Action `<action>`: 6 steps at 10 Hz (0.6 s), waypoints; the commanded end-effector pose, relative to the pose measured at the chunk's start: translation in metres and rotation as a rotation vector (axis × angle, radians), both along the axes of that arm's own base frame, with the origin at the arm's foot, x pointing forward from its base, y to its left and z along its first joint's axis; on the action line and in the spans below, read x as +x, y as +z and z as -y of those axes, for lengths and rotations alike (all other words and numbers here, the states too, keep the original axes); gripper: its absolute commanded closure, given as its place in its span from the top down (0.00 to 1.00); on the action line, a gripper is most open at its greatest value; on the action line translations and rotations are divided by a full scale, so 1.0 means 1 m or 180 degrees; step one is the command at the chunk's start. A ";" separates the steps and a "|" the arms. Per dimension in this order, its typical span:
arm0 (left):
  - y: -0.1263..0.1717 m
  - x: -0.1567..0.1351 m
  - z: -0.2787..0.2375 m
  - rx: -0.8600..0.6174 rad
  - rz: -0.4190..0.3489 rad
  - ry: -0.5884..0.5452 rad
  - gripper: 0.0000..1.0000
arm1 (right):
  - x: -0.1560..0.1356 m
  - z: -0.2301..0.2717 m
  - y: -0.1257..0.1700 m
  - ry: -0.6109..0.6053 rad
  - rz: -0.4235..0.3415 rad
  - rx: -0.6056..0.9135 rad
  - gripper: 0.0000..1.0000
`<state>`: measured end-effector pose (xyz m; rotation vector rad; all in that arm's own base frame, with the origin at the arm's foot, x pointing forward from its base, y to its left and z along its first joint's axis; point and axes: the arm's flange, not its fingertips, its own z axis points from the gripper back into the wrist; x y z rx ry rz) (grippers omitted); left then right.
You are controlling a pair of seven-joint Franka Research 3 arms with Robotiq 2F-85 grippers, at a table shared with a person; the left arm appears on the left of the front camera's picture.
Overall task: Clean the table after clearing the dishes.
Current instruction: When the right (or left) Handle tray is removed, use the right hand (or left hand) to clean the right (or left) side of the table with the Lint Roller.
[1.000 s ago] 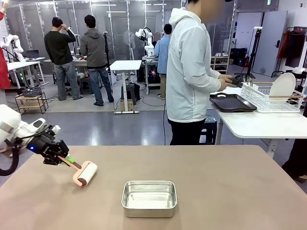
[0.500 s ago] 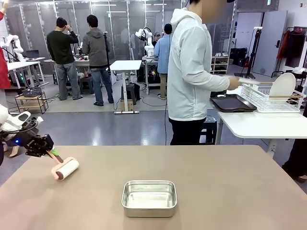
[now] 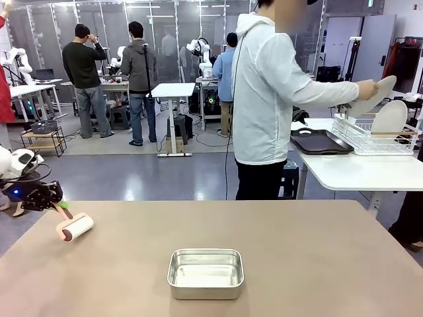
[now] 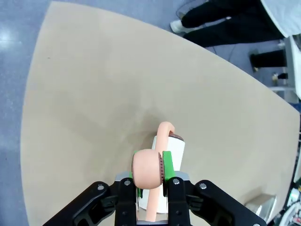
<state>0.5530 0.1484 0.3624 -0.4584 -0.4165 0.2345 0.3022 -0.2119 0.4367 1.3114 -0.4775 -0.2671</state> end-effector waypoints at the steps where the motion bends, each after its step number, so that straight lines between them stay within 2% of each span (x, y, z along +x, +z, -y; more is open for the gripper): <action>1: -0.055 -0.005 -0.002 0.0549 -0.0204 0.0173 0.21 | 0.000 -0.002 0.003 0.0004 0.0031 0.0008 1.00; 6: -0.008 -0.013 -0.004 0.0554 0.0103 0.0178 0.21 | 0.000 -0.002 0.003 0.0004 0.0031 0.0008 1.00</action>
